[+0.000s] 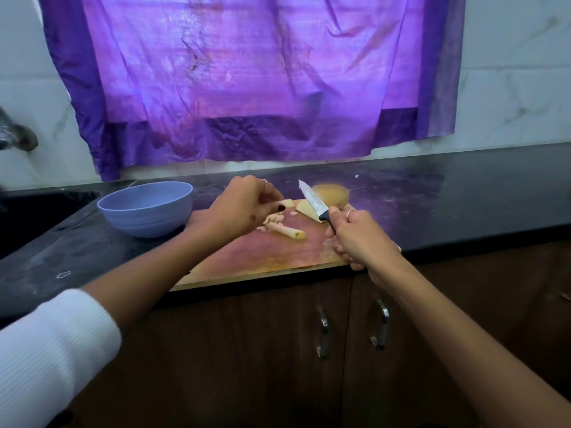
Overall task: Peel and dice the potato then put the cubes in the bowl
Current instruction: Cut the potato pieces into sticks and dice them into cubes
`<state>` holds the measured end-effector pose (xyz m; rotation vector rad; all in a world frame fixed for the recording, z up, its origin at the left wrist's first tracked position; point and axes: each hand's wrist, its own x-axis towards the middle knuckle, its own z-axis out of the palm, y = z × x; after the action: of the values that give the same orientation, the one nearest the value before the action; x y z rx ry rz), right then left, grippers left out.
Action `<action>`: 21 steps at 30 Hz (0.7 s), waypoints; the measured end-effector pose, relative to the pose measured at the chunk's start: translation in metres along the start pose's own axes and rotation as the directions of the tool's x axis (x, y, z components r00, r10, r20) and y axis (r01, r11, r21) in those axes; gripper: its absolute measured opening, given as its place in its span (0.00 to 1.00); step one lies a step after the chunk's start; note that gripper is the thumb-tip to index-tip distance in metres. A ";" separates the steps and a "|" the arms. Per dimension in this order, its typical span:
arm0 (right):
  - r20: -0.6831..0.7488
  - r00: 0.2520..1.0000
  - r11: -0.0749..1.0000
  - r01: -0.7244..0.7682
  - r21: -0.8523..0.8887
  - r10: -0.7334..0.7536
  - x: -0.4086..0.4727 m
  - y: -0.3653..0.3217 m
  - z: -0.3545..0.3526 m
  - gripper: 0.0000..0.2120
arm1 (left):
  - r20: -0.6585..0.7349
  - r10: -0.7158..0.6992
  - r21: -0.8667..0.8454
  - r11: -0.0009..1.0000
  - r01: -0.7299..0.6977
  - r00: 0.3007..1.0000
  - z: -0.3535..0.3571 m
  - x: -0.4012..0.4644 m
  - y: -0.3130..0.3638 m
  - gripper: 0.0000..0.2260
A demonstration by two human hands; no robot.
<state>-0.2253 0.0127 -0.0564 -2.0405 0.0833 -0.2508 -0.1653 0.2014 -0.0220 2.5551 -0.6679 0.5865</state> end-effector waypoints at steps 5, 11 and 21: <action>0.024 0.996 0.976 0.091 -0.196 -0.088 -0.006 -0.008 0.001 0.18 | -0.126 -0.153 0.043 0.986 0.160 0.980 -0.005 -0.045 0.000 0.08; 0.139 0.951 0.888 0.309 -0.340 -0.278 -0.033 -0.024 0.009 0.15 | -0.136 -0.235 0.127 0.959 0.252 0.962 0.007 -0.073 0.002 0.10; 0.197 0.890 0.724 0.451 -0.522 -0.412 -0.049 -0.022 0.006 0.17 | -0.128 -0.348 -0.031 0.937 0.347 0.929 -0.004 -0.104 -0.010 0.04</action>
<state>-0.2727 0.0365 -0.0467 -2.6401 -0.4233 -0.4962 -0.2433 0.2481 -0.0732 2.5159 -0.1617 0.6185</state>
